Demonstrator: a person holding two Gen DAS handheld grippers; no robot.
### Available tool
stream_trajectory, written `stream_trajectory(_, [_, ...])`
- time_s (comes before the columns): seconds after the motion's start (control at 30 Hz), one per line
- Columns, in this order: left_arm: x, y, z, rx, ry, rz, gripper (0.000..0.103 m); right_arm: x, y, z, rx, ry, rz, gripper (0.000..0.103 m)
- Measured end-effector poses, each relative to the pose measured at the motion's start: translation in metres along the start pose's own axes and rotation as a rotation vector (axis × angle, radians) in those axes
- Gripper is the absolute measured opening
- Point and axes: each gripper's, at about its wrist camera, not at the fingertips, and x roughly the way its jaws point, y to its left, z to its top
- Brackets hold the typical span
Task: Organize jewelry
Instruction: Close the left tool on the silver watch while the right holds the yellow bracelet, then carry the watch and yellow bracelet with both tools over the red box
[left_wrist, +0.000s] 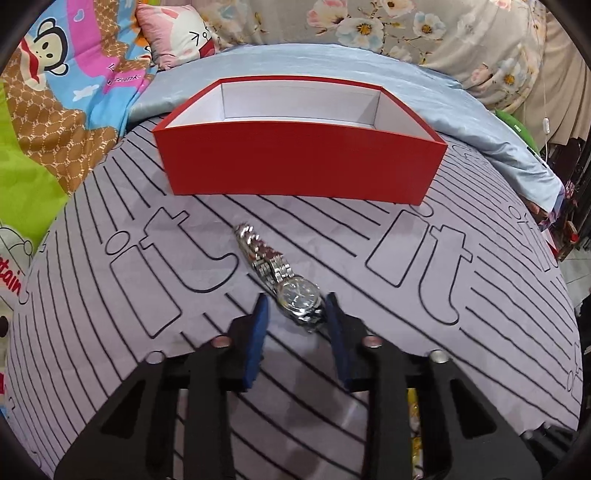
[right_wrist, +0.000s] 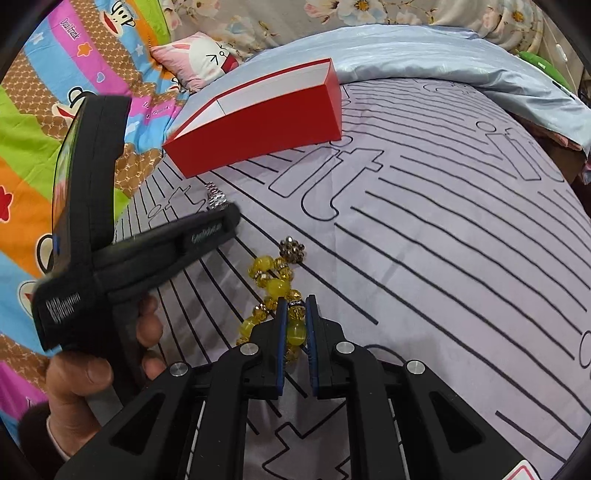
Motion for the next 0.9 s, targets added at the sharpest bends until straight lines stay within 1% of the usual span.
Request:
stream_trajectory(0.07, [-0.003, 0.007, -0.003, -0.005, -0.002, -0.02, 0.022, -0.004, 0.005, 0.007, -0.007, -0.012, 0.0, 0.01])
stream_trajectory(0.3, [-0.013, 0.017, -0.014, -0.012, -0.003, -0.034, 0.017, -0.009, 0.019, 0.02, -0.026, -0.045, 0.012, 0.01])
stream_trajectory(0.57, [-0.025, 0.025, -0.017, -0.03, -0.005, -0.063, 0.017, -0.008, 0.031, 0.022, -0.042, -0.047, 0.013, 0.01])
stream_trajectory(0.9, [-0.051, 0.023, -0.009, -0.037, -0.042, -0.105, 0.017, -0.02, 0.038, 0.031, -0.053, -0.081, 0.018, 0.01])
